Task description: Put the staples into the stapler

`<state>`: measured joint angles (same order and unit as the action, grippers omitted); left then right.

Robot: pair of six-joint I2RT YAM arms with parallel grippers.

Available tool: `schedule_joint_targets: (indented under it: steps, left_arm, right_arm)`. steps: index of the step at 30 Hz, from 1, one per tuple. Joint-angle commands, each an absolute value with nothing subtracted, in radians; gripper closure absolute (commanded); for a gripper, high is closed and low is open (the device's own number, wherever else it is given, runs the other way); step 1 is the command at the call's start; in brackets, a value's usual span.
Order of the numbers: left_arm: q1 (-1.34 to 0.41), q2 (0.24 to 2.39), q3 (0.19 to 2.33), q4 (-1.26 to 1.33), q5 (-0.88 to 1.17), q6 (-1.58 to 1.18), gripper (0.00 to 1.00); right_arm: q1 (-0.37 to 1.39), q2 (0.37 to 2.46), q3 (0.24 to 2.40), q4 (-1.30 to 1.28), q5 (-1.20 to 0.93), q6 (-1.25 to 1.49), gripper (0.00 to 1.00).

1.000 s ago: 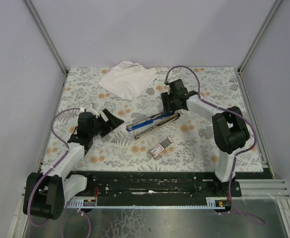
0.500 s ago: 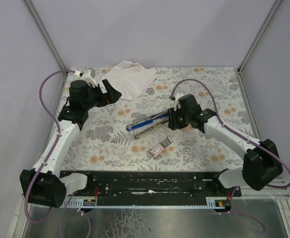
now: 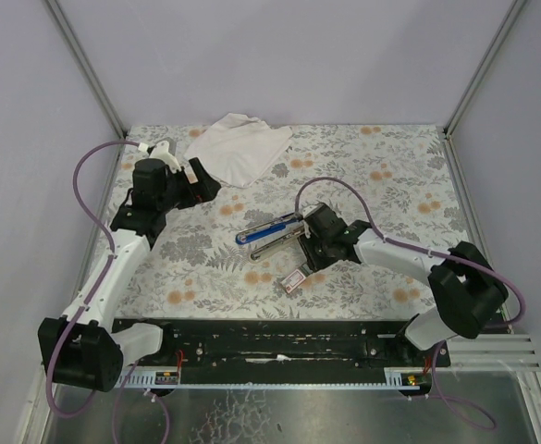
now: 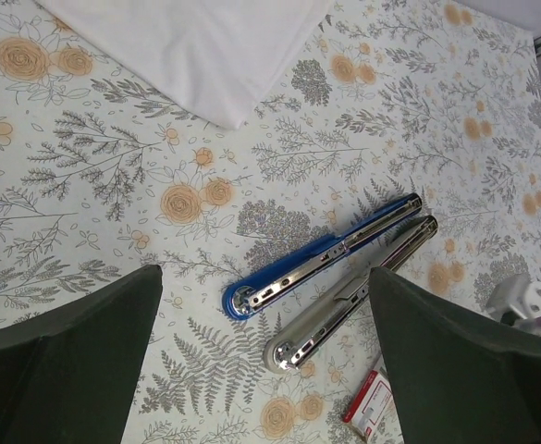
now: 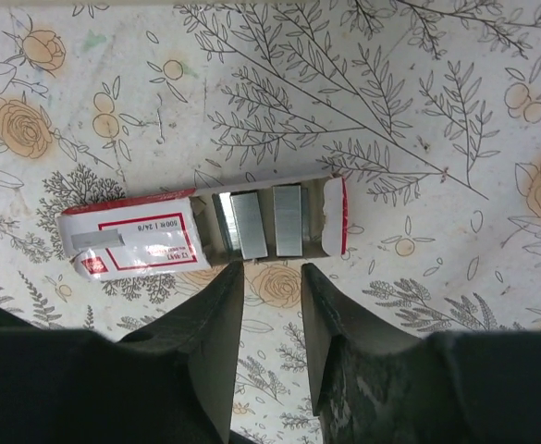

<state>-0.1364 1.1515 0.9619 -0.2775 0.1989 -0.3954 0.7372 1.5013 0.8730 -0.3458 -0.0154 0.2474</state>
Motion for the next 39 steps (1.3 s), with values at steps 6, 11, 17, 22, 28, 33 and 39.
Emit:
schedule_joint_targets:
  steps: [6,11,17,22,28,33,39]
  left_arm:
    - [-0.125,1.129,0.939,-0.259,0.169,-0.375,0.07]
    - [-0.124,1.126,0.938,-0.259,0.169,-0.376,0.07]
    - [-0.123,1.125,0.936,-0.259,0.169,-0.376,0.07]
    - [-0.123,1.127,0.936,-0.26,0.17,-0.377,0.07]
    - [-0.122,1.127,0.937,-0.259,0.17,-0.379,0.07]
    - [-0.122,1.127,0.936,-0.258,0.173,-0.379,0.07]
    - [-0.12,1.13,0.935,-0.257,0.18,-0.382,0.07]
  right_arm:
    - [0.778,1.573,0.96,-0.274,0.075,0.186,0.64]
    - [0.78,1.615,0.978,-0.271,0.089,0.166,0.65]
    - [0.782,1.647,0.986,-0.268,0.103,0.154,0.67]
    - [0.782,1.657,0.987,-0.26,0.102,0.147,0.67]
    - [0.782,1.676,0.989,-0.258,0.103,0.138,0.7]
    - [0.783,1.684,0.982,-0.259,0.109,0.129,0.72]
    - [0.787,1.686,0.973,-0.252,0.11,0.12,0.76]
